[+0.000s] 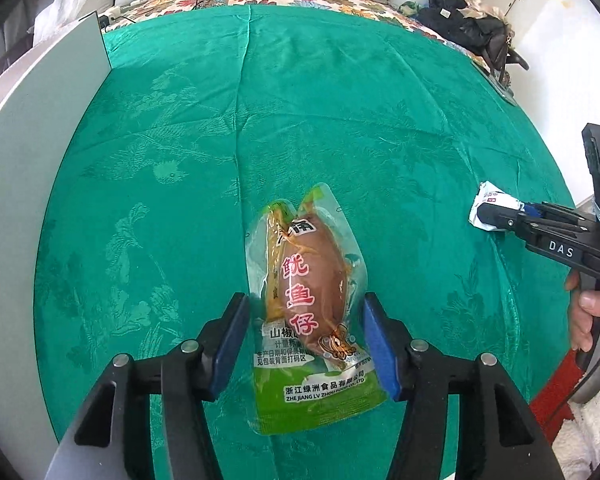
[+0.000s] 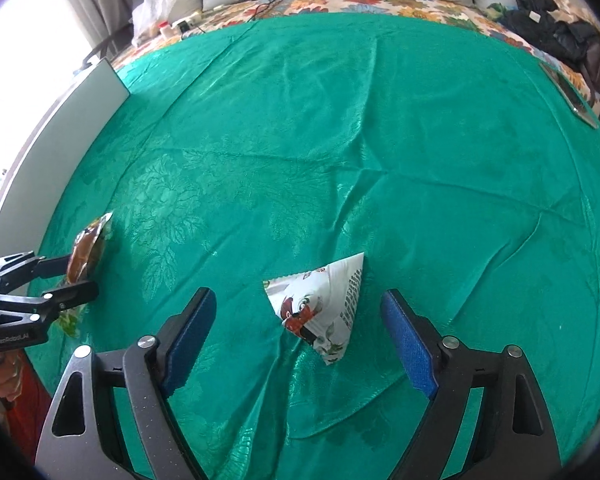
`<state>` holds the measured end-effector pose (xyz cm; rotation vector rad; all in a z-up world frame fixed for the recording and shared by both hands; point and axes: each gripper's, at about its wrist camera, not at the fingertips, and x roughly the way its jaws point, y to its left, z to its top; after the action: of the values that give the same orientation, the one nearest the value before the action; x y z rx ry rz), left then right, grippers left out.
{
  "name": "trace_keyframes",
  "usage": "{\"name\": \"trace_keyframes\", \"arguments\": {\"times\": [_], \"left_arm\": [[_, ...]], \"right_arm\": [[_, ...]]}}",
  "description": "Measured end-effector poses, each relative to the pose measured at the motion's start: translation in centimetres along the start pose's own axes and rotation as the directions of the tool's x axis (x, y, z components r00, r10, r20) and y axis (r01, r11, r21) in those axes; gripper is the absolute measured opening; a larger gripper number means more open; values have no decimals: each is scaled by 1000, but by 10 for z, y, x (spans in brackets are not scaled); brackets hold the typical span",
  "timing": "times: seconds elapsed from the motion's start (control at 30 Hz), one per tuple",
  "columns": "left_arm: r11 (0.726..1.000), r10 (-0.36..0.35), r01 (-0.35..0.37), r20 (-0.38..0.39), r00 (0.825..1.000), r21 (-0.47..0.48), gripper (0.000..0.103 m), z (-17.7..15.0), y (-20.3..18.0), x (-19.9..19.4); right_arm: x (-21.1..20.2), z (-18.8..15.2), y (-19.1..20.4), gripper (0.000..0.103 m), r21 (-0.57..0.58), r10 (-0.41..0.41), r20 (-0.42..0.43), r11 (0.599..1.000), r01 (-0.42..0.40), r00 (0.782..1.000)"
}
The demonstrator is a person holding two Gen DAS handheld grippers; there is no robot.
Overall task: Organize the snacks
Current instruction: 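Carry both packs into the white box and open both grippers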
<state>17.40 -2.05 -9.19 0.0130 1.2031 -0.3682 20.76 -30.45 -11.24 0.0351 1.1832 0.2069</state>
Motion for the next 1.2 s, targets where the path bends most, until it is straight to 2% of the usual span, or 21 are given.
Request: {"name": "trace_keyframes", "arguments": {"times": [0.1, 0.23, 0.37, 0.47, 0.57, 0.67, 0.8, 0.87, 0.9, 0.93, 1.0, 1.03, 1.1, 1.17, 1.2], "left_arm": [[999, -36, 37, 37, 999, -9, 56, -11, 6, -21], [996, -85, 87, 84, 993, -30, 56, -19, 14, -47], [978, -171, 185, 139, 975, -94, 56, -32, 33, -88], [971, -170, 200, 214, 962, -128, 56, -31, 65, -135], [969, -96, 154, 280, 955, -195, 56, -27, 118, -186], [961, 63, 28, 318, 946, -274, 57, -29, 179, -229], [915, 269, -147, 300, 915, -375, 59, -37, 258, -254], [880, 371, -250, 256, 893, -403, 63, -45, 283, -252], [865, 408, -291, 233, 883, -409, 64, -50, 291, -249], [854, 430, -318, 215, 877, -412, 66, -56, 296, -246], [837, 465, -354, 203, 862, -418, 74, -70, 296, -245], [829, 489, -376, 209, 847, -414, 80, -77, 291, -246], [815, 541, -430, 242, 806, -389, 83, -89, 274, -253], [791, 592, -478, 277, 757, -382, 91, -97, 255, -262], [772, 619, -497, 291, 729, -397, 95, -101, 247, -268]], "right_arm": [[-23, -2, -2, 32, 58, 27, 56, 998, -30, 998], [-64, -17, 3, 32, 68, 71, 136, 994, -80, 988], [-67, -35, 20, 32, 68, 75, 96, 994, -82, 993], [-81, -24, 64, 32, 1, 151, 106, 988, -152, 983], [-105, 13, 135, 32, -114, 266, 144, 961, -251, 953], [-126, 52, 221, 32, -219, 408, 155, 902, -372, 900], [-131, 85, 327, 33, -295, 553, 93, 810, -507, 828], [-121, 93, 371, 38, -312, 592, 47, 774, -551, 805], [-113, 95, 389, 58, -320, 603, 21, 760, -566, 798], [-107, 95, 403, 80, -322, 605, 4, 754, -572, 796], [-99, 92, 415, 79, -323, 578, 5, 773, -546, 816], [-99, 89, 416, 79, -328, 561, 14, 784, -527, 827], [-105, 83, 410, 79, -356, 527, 52, 803, -477, 848], [-111, 76, 405, 82, -402, 459, 101, 830, -386, 883], [-117, 73, 402, 87, -425, 415, 119, 842, -331, 902]]}}
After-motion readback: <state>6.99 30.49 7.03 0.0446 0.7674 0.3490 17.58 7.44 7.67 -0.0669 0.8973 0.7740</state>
